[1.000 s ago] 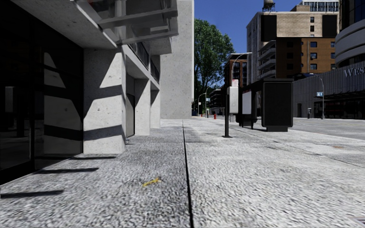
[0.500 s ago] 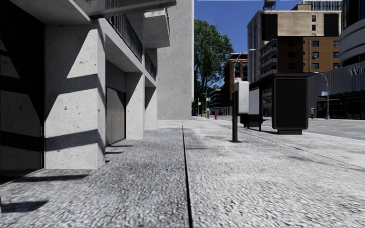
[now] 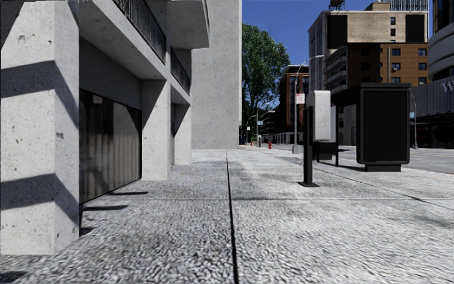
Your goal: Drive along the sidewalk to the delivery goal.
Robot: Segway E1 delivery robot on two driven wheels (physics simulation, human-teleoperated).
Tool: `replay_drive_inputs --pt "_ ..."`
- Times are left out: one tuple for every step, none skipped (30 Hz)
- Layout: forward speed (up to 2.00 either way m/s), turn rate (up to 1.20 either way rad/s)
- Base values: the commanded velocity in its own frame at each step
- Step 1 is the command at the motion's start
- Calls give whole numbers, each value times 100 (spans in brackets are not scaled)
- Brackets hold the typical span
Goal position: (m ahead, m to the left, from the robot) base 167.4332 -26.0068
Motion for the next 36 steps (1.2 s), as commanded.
replay_drive_inputs --pt "200 0" --pt "200 0" --pt "200 0" --pt "200 0" --pt "200 0" --pt "200 0" --pt "200 0" --pt "200 0" --pt "200 0" --pt "200 0" --pt "200 0" --pt "200 0" --pt "200 0" --pt "200 0" --pt "200 0" --pt "200 0" --pt "200 0" --pt "200 0" --pt "200 0" --pt "200 0" --pt "200 0" --pt "200 0" --pt "200 0" --pt "200 0" --pt "200 0" --pt "200 0" --pt "200 0" --pt "200 0" --pt "200 0" --pt "200 0" --pt "200 0" --pt "200 0" --pt "200 0" --pt "200 0" --pt "200 0" --pt "200 0"
